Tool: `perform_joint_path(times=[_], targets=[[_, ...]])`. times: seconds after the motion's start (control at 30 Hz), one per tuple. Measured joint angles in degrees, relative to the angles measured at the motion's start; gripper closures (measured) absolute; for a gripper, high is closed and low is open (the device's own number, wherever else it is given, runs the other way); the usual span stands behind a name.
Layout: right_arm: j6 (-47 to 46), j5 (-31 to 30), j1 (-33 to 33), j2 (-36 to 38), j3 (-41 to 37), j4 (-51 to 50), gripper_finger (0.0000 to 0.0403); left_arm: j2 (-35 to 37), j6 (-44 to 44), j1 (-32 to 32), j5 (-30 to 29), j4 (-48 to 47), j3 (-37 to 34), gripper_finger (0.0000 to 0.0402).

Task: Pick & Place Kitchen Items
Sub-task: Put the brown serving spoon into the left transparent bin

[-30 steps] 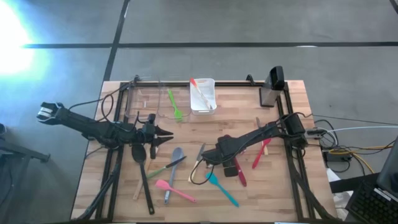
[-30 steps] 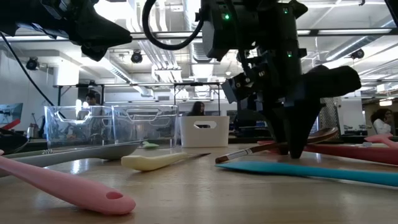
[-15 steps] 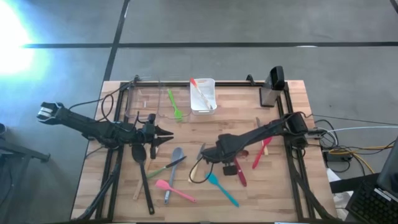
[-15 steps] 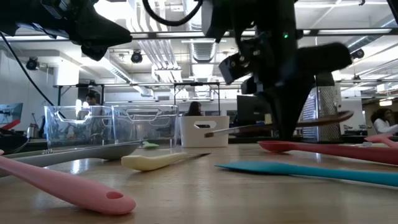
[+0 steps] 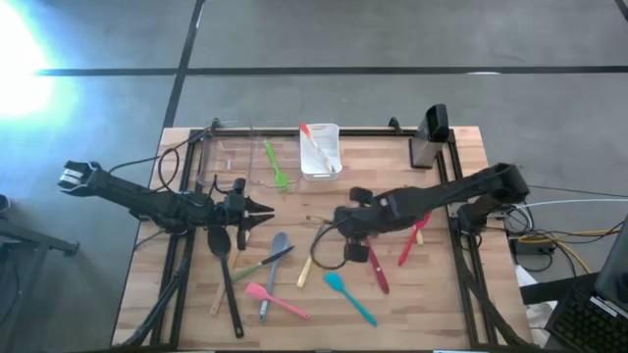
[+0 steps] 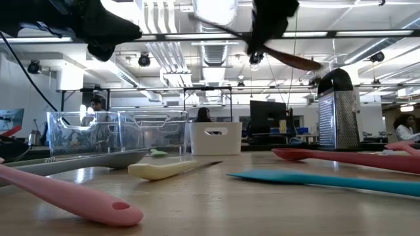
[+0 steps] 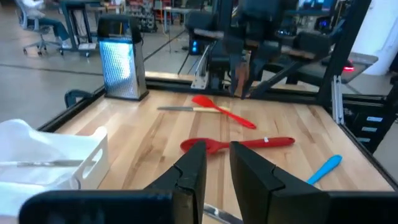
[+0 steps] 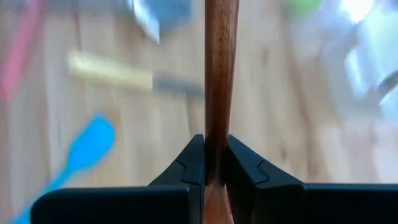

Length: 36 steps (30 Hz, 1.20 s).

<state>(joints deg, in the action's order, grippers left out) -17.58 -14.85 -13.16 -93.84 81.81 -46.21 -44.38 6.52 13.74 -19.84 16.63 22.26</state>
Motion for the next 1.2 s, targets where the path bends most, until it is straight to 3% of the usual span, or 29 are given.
perform_joint_path(times=[0.1, 0.23, 0.37, 0.47, 0.57, 0.87, 1.2], targets=[[2.3, -3.5, 0.0, 4.4, -4.4, 12.3, 0.0378, -0.4, -2.0, 0.0, 0.0, 3.0, 0.0, 0.0328], [7.7, -3.7, 1.4, 8.6, -11.2, 32.0, 0.0378, -1.3, -5.8, 0.0, 0.0, 8.3, 0.0, 0.0328], [12.4, -0.9, 2.8, 9.4, -16.4, 48.0, 0.0378, -2.8, -10.3, -0.2, 0.0, 15.8, 0.0, 0.0328], [13.6, 2.1, 4.2, 9.2, -18.0, 54.0, 0.0378, -4.6, -13.7, -0.2, 0.0, 22.2, 0.0, 0.0323], [14.6, 4.1, 5.3, 8.4, -18.5, 56.6, 0.0378, -6.7, -15.1, -0.9, 0.0, 25.6, 1.4, 0.0311], [17.1, 5.1, 5.7, 6.7, -16.2, 56.5, 0.0378, -15.4, -16.6, -4.4, 1.3, 23.3, 11.0, 0.0268], [17.3, 5.0, 5.7, 6.7, -15.8, 56.0, 0.0378, -24.0, -19.2, -4.7, 5.2, 23.1, 18.8, 0.0272]])
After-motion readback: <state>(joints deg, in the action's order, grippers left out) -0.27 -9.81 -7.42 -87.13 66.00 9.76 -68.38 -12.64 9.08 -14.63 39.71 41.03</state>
